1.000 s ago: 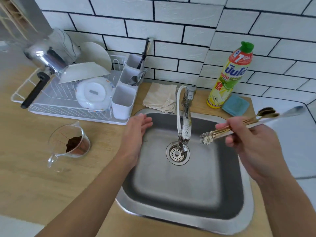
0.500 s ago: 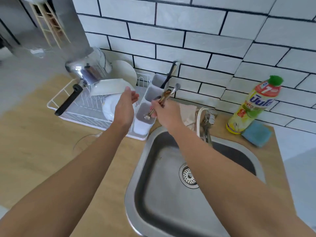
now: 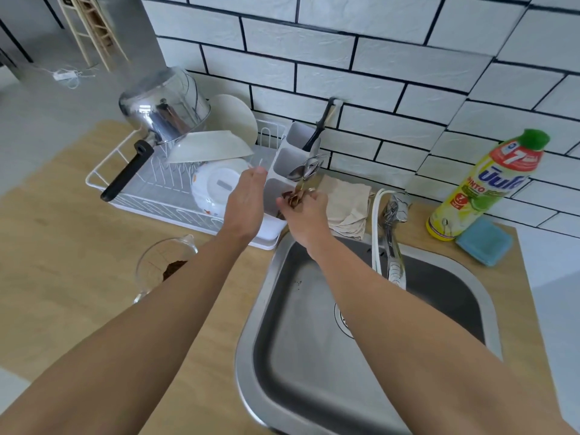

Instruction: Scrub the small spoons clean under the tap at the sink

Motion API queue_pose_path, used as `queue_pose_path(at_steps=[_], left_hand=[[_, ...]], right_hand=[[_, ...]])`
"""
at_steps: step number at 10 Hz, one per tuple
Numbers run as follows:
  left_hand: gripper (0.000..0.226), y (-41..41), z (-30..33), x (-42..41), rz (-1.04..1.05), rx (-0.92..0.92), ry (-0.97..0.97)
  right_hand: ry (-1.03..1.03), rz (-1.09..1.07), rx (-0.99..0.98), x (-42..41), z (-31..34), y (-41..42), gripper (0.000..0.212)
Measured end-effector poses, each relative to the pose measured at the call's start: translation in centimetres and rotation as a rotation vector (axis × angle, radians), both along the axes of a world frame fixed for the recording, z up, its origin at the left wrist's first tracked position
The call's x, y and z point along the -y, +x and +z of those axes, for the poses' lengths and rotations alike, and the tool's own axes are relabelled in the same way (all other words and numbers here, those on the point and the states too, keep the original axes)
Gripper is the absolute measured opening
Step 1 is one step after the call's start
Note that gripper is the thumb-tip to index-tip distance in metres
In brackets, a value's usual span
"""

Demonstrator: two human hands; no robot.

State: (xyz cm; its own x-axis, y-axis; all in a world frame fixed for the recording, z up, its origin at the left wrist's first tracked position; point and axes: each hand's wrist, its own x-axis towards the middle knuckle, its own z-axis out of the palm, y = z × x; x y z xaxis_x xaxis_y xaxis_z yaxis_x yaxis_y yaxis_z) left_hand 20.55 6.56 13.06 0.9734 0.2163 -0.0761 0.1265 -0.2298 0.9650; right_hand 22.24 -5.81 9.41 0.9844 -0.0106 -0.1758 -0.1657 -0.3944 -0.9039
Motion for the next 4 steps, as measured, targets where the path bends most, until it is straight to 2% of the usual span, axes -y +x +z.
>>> queue_pose_path(at_steps=[2,3,4], left_hand=[[0.045,-0.7,0.2,0.5,-0.02,0.069,0.099],[0.044,-1.3,0.4,0.7,-0.02,0.092,0.114],[0.043,-2.0,0.9,1.3,-0.009,0.153,0.127]], right_hand=[[0.162,0.003,-0.035,1.5,0.7,-0.8,0.057],[0.106,0.017,-0.057,2.6,2.0,-1.6,0.094],[0.123,0.009,-0.017,4.4,3.2,-2.7,0.116]])
